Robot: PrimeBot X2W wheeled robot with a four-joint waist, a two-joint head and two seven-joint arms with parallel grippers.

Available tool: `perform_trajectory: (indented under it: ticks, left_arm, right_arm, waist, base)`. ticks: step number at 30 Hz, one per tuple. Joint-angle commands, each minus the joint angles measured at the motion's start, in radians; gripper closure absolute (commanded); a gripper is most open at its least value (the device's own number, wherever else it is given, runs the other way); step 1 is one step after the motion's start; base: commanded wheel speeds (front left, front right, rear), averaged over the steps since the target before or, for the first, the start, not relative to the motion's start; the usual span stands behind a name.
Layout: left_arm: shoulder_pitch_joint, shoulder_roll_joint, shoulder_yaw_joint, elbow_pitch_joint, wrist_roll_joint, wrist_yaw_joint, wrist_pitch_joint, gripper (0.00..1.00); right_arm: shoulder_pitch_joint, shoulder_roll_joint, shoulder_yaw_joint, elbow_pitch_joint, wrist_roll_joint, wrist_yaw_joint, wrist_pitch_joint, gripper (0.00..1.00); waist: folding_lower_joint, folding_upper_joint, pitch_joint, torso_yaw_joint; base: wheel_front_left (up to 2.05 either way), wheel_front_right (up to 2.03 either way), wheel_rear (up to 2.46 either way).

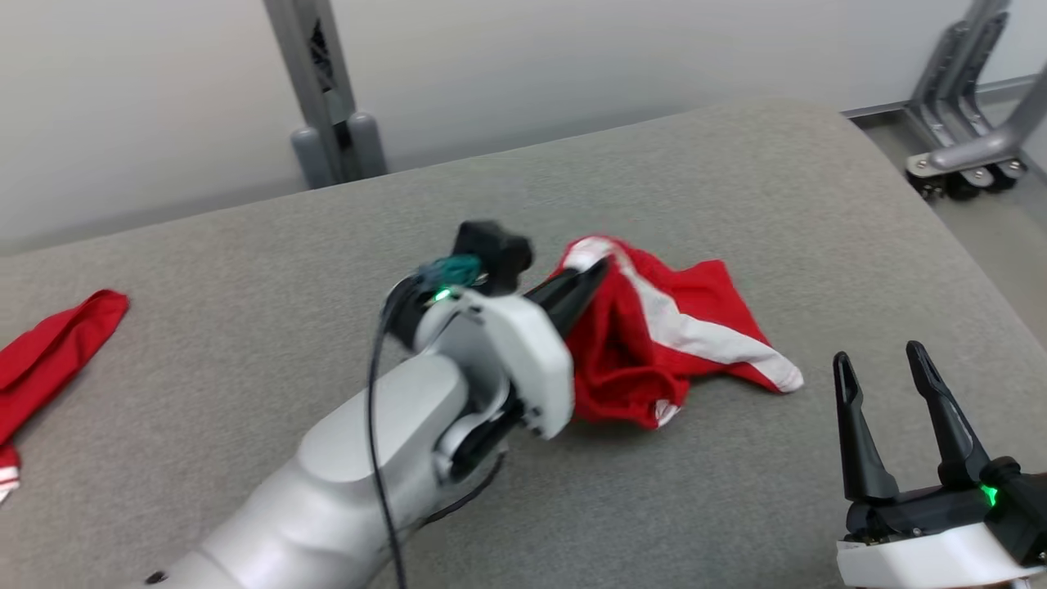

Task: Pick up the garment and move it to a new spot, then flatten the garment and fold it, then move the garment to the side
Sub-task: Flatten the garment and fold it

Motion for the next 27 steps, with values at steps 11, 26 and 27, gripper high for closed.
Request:
perform_trajectory:
  ticks: [11, 26, 27]
  left_arm:
    - [0.206, 0.281, -0.066, -0.159, -0.098, -0.149, 0.091, 1.0]
    - [0.173, 0.503, -0.223, -0.278, 0.146, -0.154, 0.046, 1.0]
    - [0.174, 0.504, -0.226, -0.268, 0.156, -0.153, 0.047, 1.0]
  right_arm:
    - [-0.008, -0.004, -0.013, -0.008, 0.0, 0.0, -0.001, 0.0]
    - [-0.011, -0.004, 0.0, 0.001, -0.006, 0.0, -0.001, 0.0]
    - [-0.009, -0.004, -0.001, 0.001, -0.006, 0.0, -0.001, 0.0]
  waist:
    - [0.0001, -0.0001, 0.031, 0.117]
    - [0.0001, -0.0001, 0.017, 0.154]
    - [0.0001, -0.0001, 0.015, 0.155]
  base:
    - [0.0, 0.0, 0.0]
    - [0.0, 0.0, 0.0]
    - [0.0, 0.0, 0.0]
